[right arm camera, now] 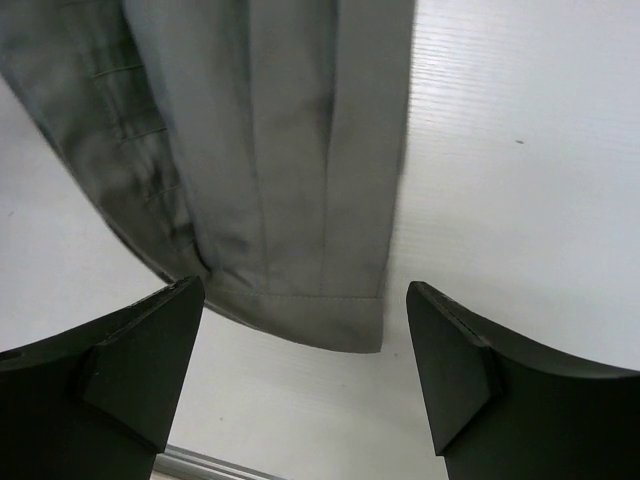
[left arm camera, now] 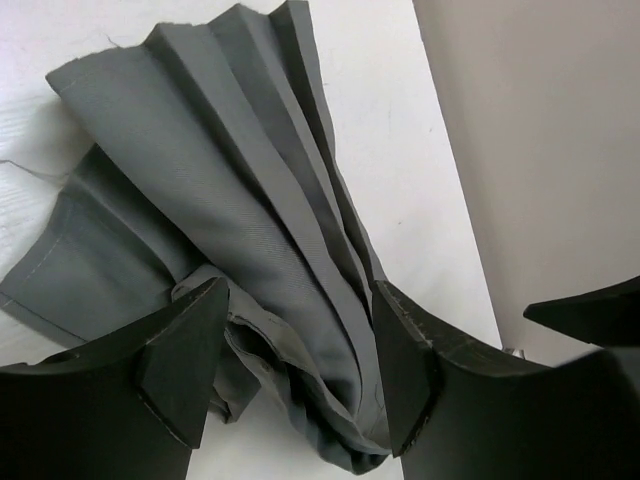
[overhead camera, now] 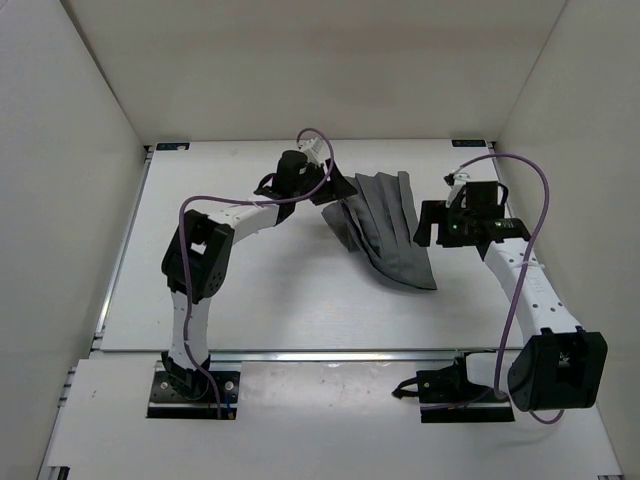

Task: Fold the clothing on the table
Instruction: Flatten the skirt out, then fold the skirt

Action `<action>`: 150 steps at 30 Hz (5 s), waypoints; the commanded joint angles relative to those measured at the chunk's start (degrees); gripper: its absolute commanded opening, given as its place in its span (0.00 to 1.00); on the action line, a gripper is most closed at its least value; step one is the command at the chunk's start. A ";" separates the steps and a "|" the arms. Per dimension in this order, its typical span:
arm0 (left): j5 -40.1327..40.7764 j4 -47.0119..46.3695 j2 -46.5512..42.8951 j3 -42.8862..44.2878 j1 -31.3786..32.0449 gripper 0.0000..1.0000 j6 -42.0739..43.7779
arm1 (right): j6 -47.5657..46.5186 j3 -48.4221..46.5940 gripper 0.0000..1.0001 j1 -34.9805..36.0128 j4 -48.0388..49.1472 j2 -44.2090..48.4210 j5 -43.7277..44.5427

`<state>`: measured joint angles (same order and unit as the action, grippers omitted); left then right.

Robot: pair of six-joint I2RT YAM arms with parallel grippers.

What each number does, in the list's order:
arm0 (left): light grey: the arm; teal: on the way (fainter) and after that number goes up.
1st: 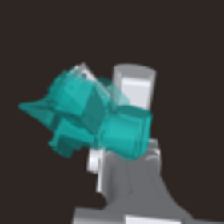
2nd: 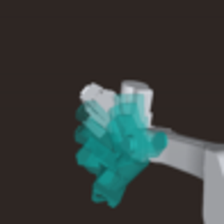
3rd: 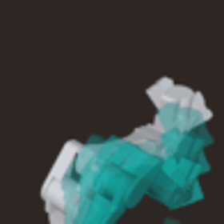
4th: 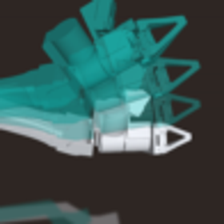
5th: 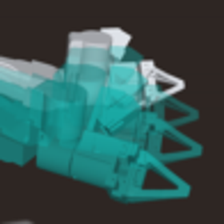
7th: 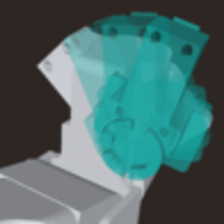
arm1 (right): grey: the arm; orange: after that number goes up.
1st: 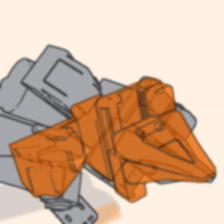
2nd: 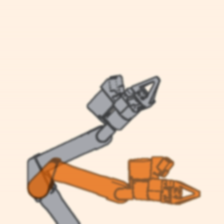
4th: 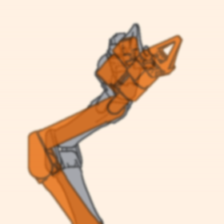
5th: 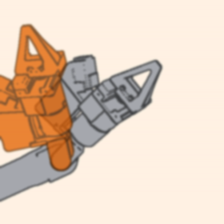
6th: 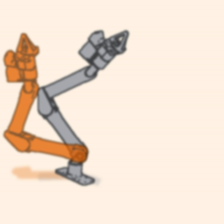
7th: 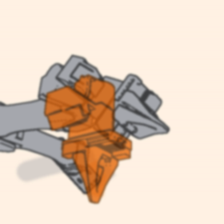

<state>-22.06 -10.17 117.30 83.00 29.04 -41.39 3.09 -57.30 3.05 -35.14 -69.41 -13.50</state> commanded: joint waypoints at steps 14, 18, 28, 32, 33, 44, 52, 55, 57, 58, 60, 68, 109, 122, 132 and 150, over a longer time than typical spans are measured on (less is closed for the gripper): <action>-1.58 7.18 -2.43 0.14 -0.74 0.71 -3.61 | 12.37 7.72 0.75 -5.95 2.08 -0.99 0.40; -3.42 7.55 -0.14 2.16 -0.38 0.53 -4.93 | 13.78 12.46 0.75 -6.21 3.14 0.67 0.75; -3.69 0.34 -6.10 -8.20 -1.79 0.00 -7.57 | 18.09 22.04 0.75 -10.69 9.55 6.39 -2.14; -3.60 0.86 -8.04 -10.75 -1.88 0.00 -6.60 | 20.72 26.08 0.70 -13.33 14.99 5.95 -7.94; -3.69 0.77 -8.13 -11.19 -1.97 0.00 -6.60 | 21.68 26.36 0.69 -13.51 17.10 5.69 -9.60; -5.35 -1.78 -9.19 -14.80 -2.14 0.00 -7.48 | 27.14 31.11 0.00 -17.73 28.46 6.21 -19.46; 0.86 21.04 -26.56 -7.88 -7.68 0.00 6.64 | 21.78 15.56 0.00 -9.04 24.68 16.93 -17.36; 4.65 27.47 -36.13 -5.31 -8.99 0.00 10.00 | 20.56 9.76 0.00 -7.36 25.11 21.85 -18.13; 5.72 30.02 -42.47 -4.52 -10.40 0.00 9.83 | 19.85 4.94 0.00 -7.36 24.15 22.56 -20.60; 6.50 31.69 -43.98 -4.08 -10.75 0.00 10.18 | 19.24 3.00 0.00 -7.09 23.71 23.08 -21.21; 7.03 34.34 -48.02 -2.59 -11.46 0.00 10.54 | 18.35 -0.35 0.00 -6.65 22.48 23.53 -21.66; 7.38 38.30 -52.53 -1.88 -14.97 0.00 11.24 | 18.79 -8.44 0.00 -3.84 23.35 15.36 -27.54; 10.90 22.31 -45.65 -51.08 -13.48 0.06 9.92 | 20.19 17.29 0.00 1.87 24.33 -10.05 -17.53; 12.83 29.69 -65.69 -50.40 -12.53 0.60 21.22 | 13.45 21.62 0.45 12.41 11.24 8.20 -14.49; 18.28 28.54 -62.12 -54.44 -3.65 0.59 28.99 | -20.22 22.40 0.39 18.12 8.94 17.90 3.70; 21.80 30.22 -50.59 -52.33 0.49 0.65 30.14 | -26.56 22.76 0.47 25.43 16.49 0.68 11.66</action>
<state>-1.76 19.94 66.17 28.88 29.15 -11.57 -22.52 -31.94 28.47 -22.90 -68.03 -3.09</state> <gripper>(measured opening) 0.659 0.479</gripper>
